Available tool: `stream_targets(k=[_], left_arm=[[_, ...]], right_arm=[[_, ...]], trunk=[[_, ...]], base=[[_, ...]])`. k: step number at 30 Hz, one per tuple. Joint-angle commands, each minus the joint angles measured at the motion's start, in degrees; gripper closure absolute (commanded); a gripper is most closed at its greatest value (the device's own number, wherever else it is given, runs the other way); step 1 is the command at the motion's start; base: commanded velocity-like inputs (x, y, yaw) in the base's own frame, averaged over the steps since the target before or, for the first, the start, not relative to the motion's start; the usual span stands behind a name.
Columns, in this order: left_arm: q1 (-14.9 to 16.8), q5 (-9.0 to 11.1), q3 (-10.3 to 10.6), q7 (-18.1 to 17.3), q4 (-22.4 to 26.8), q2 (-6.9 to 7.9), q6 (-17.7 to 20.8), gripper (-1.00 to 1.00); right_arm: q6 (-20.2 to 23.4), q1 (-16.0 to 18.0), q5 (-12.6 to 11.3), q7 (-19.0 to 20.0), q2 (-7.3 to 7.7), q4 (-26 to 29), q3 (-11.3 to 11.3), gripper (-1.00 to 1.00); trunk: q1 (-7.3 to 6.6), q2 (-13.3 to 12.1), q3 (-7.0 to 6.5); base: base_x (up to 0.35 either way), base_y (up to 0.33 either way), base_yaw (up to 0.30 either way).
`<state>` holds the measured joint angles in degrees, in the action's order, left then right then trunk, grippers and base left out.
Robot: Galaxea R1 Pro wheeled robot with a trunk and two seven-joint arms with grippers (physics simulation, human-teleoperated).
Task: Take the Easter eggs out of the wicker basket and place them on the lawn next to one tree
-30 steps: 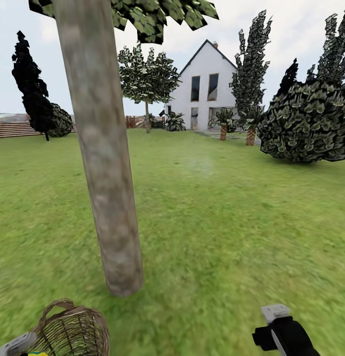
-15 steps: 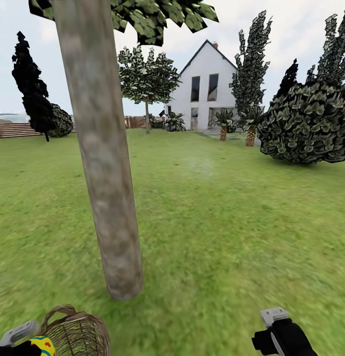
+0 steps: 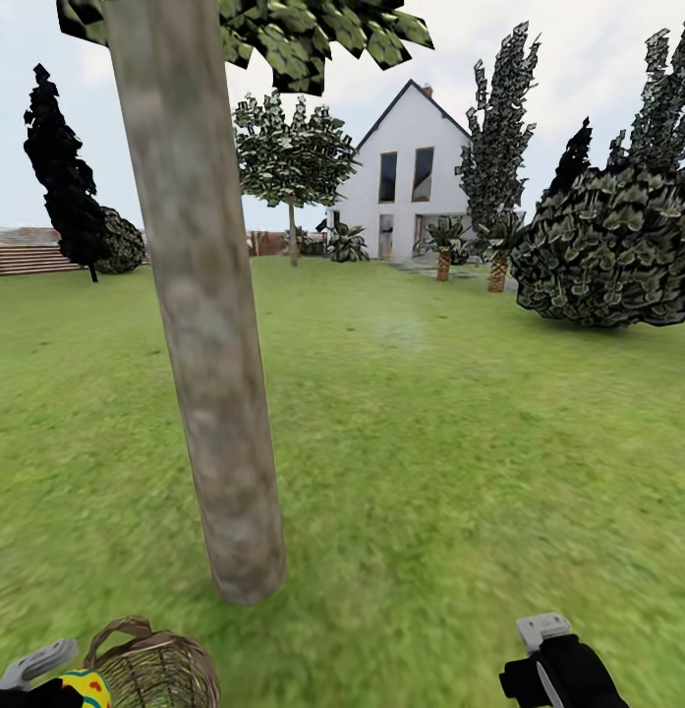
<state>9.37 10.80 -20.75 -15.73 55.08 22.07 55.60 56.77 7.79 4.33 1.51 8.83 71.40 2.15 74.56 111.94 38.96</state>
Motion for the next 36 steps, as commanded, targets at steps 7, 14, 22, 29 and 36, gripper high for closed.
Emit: stream_targets(k=[7, 14, 22, 29, 36], left_arm=[[0.04, -0.05, -0.08, -0.16, -0.06, -0.54, 0.3, 1.0], [0.04, -0.17, -0.1, -0.1, -0.06, -0.73, 0.3, 1.0], [0.04, -0.05, -0.16, -0.17, -0.03, -0.65, 0.3, 1.0], [0.04, 0.07, -0.17, -0.18, 0.09, -0.63, 0.3, 1.0], [0.04, 0.16, -0.39, -0.18, 0.21, -0.29, 0.32, 1.0]], right_arm=[[0.27, 0.04, 0.48, 0.08, -0.06, -0.03, 0.26, -1.0], [0.27, 0.04, 0.51, 0.07, -0.14, -0.04, 0.31, -1.0], [0.15, 0.04, 0.51, 0.03, -0.3, -1.7, 2.41, -1.0], [0.1, 0.04, 0.51, 0.06, -0.3, -1.79, 2.77, -1.0], [0.1, 0.04, 0.5, 0.06, -0.35, -1.86, 2.8, -1.0]], trunk=[[-1.55, -2.79, -1.2], [-3.09, -5.6, -2.46], [-4.85, -8.81, -3.89], [-6.38, -11.61, -5.15], [-7.92, -14.42, -6.41]], base=[[0.0, 0.0, 0.051], [0.0, 0.0, 0.24], [0.0, 0.0, 0.25], [0.0, 0.0, 0.25], [0.0, 0.0, 0.25]])
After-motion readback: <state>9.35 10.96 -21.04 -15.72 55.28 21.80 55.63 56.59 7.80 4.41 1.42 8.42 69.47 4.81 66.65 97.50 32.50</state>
